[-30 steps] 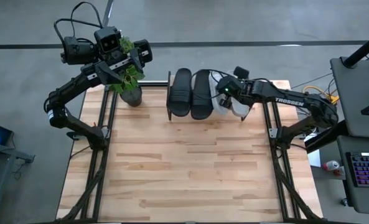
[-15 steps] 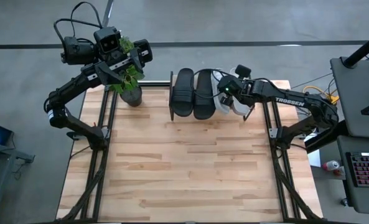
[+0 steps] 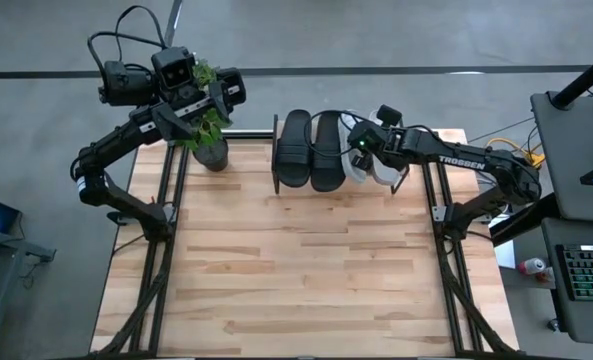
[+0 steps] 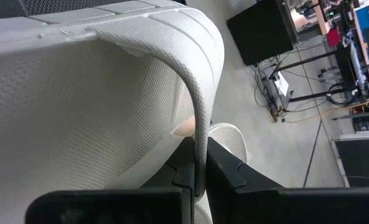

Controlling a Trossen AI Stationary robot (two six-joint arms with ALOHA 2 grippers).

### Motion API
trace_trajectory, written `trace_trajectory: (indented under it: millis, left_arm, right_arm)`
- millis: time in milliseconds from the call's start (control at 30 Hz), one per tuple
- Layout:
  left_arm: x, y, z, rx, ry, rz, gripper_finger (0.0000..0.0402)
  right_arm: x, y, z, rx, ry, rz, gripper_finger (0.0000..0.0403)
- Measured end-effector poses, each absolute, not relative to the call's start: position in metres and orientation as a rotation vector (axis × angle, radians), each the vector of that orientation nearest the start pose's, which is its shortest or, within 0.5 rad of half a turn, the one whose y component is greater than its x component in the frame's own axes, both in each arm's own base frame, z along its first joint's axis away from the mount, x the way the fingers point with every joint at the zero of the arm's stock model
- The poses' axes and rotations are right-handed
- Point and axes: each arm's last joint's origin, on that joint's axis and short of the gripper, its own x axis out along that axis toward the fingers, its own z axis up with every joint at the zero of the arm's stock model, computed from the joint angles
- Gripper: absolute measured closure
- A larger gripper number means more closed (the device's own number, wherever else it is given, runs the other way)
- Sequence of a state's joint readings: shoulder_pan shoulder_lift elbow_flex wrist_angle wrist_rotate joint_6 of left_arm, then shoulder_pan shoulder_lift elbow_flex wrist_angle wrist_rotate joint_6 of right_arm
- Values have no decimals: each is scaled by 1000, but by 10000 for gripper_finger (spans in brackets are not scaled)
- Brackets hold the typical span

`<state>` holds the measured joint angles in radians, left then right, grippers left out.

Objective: Pick and place slides into the shelf
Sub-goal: Put the gray slide on the shelf

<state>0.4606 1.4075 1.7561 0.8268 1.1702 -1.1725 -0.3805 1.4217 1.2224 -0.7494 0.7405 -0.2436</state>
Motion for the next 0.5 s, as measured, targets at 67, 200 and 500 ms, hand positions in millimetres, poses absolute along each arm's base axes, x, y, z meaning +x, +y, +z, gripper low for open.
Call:
trace_trajectory:
  millis: [67, 200, 500]
  left_arm:
    - [207, 72, 577, -200, -327, -947, 154]
    - [207, 72, 577, -200, -327, -948, 154]
    - [207, 71, 577, -200, -327, -948, 154]
  right_arm:
    - [257, -124, 303, -376, 1105, -895, 391]
    - [258, -124, 302, -359, 1099, -845, 390]
    - [256, -123, 304, -356, 1093, -819, 385]
